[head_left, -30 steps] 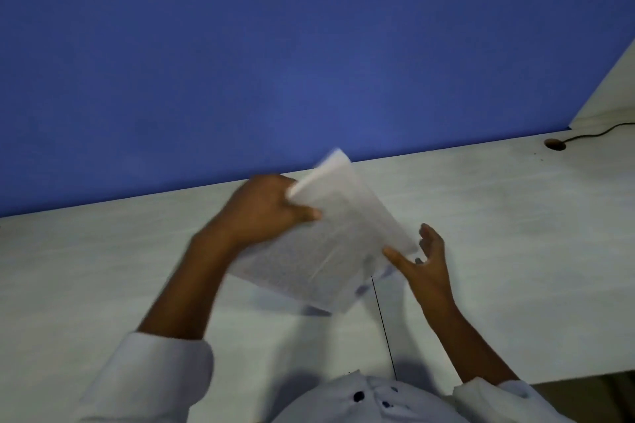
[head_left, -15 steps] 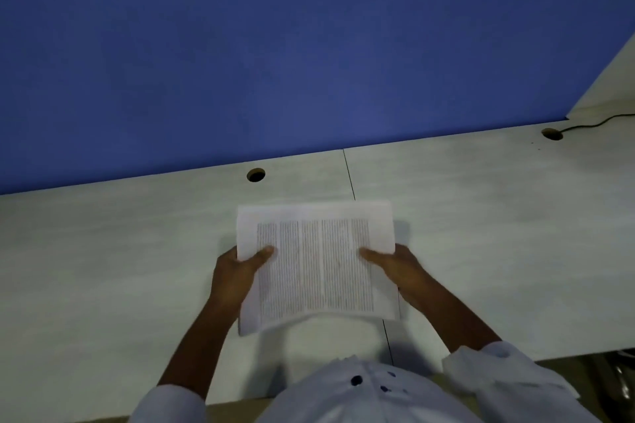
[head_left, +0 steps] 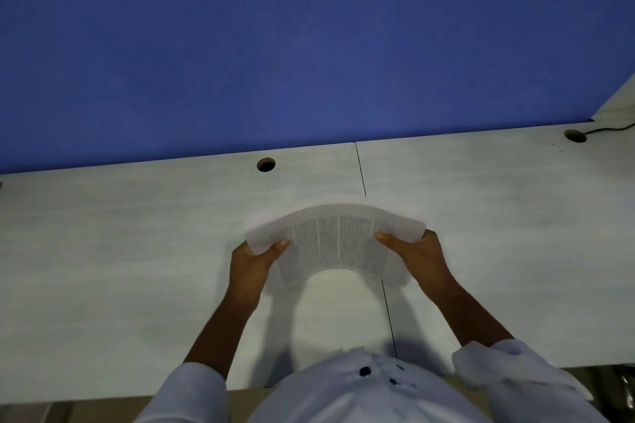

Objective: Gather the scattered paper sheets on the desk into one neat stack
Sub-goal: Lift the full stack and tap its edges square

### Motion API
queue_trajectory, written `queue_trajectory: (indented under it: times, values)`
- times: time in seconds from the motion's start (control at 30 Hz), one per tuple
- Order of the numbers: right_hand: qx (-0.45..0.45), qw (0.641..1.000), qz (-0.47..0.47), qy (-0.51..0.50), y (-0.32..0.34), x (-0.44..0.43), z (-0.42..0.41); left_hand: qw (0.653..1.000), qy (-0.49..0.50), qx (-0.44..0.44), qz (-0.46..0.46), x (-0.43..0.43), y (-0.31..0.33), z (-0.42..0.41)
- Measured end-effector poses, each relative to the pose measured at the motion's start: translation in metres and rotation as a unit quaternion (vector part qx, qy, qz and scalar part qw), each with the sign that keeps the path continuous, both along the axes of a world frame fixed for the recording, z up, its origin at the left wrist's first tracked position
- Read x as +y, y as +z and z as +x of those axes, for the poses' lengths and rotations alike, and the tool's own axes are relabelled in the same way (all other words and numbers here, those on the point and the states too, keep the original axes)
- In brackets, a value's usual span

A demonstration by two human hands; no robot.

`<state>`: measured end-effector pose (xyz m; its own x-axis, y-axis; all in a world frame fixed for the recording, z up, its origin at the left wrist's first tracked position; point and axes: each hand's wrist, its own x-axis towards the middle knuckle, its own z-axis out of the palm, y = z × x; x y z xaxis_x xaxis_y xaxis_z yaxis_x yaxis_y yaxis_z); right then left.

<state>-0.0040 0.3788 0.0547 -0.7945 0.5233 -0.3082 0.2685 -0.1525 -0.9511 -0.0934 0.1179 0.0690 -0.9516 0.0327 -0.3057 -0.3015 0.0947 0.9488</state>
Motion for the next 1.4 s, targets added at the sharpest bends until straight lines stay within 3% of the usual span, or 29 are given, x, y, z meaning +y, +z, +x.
queue_trajectory:
  times: [0.2,0.3,0.4,0.47,0.53,0.6,0.8,0.87,0.97,1.0,1.03,1.1,1.13,1.2,1.27,1.33,1.4]
  values:
    - [0.027,1.0,0.005,0.002,0.003,0.006,0.002,0.999,-0.016,0.034,0.005,-0.006,0.012,-0.014]
    - [-0.007,0.998,0.031,0.048,-0.006,0.003,0.002,0.997,-0.025,0.061,-0.051,-0.011,0.023,-0.024]
    - [-0.004,0.998,0.029,0.048,-0.008,0.004,-0.002,0.97,-0.122,0.122,-0.172,-0.016,0.051,-0.043]
    - [0.005,0.999,0.018,0.044,-0.012,0.005,-0.004,0.919,-0.216,0.15,-0.293,-0.01,0.068,-0.055]
    - [0.0,0.999,0.013,0.043,-0.014,0.004,-0.004,0.825,-0.318,0.19,-0.427,0.007,0.079,-0.06]
    - [-0.005,0.999,0.01,0.041,-0.016,0.004,-0.004,0.747,-0.388,0.23,-0.488,0.036,0.083,-0.057]
    - [-0.021,0.998,0.057,0.033,-0.021,0.006,-0.003,0.624,-0.476,0.271,-0.558,0.102,0.068,-0.046]
    - [-0.037,0.996,0.074,0.013,-0.028,0.006,-0.001,0.612,-0.471,0.286,-0.568,0.104,0.067,-0.048]
    - [-0.049,0.997,0.009,-0.056,-0.036,0.007,0.003,0.655,-0.441,0.275,-0.548,0.089,0.08,-0.054]
    - [-0.044,0.997,-0.018,-0.068,-0.035,0.007,0.004,0.693,-0.422,0.258,-0.525,0.082,0.088,-0.057]
    - [-0.035,0.996,-0.045,-0.066,-0.033,0.007,0.005,0.753,-0.396,0.23,-0.473,0.073,0.098,-0.058]
    - [-0.015,0.994,-0.102,-0.033,-0.026,0.006,0.004,0.877,-0.36,0.121,-0.295,0.05,0.11,-0.057]
    - [0.005,0.99,-0.141,-0.006,-0.019,0.003,0.003,0.912,-0.354,0.067,-0.196,0.041,0.112,-0.054]
    - [0.046,0.974,-0.218,0.051,-0.003,-0.004,-0.001,0.945,-0.323,-0.003,-0.053,0.03,0.098,-0.05]
    - [0.058,0.964,-0.234,0.111,0.006,-0.011,-0.005,0.966,-0.25,-0.053,0.035,0.029,0.07,-0.037]
    - [0.028,0.975,-0.186,0.12,0.009,-0.017,-0.011,0.977,-0.167,-0.101,0.082,0.032,0.043,-0.02]
    - [-0.005,0.988,-0.125,0.094,0.008,-0.023,-0.017,0.987,-0.108,-0.104,0.056,0.034,0.024,-0.007]
